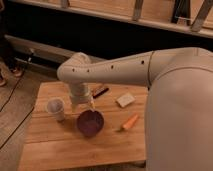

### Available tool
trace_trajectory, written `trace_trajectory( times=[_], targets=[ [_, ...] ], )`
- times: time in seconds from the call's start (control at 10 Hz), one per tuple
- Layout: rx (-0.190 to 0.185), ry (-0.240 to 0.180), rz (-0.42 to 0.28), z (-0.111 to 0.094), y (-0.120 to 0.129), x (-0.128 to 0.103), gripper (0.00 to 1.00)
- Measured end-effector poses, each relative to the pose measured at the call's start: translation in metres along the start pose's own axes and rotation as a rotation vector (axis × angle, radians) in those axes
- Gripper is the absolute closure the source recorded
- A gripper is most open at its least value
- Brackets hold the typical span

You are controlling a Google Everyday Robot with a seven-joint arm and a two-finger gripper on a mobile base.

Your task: Place the pepper in the ceramic cup

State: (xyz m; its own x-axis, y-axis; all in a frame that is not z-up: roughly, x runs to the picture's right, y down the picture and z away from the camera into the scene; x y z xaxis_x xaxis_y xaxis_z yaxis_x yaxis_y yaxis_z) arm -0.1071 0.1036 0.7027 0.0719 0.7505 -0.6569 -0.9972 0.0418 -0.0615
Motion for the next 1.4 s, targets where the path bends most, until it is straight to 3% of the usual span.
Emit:
trace_trajectory(
  times=[1.4],
  targets=[
    [-0.006,-0.001,0.011,0.0032,-0.0038,-0.0028,0.35]
  ],
)
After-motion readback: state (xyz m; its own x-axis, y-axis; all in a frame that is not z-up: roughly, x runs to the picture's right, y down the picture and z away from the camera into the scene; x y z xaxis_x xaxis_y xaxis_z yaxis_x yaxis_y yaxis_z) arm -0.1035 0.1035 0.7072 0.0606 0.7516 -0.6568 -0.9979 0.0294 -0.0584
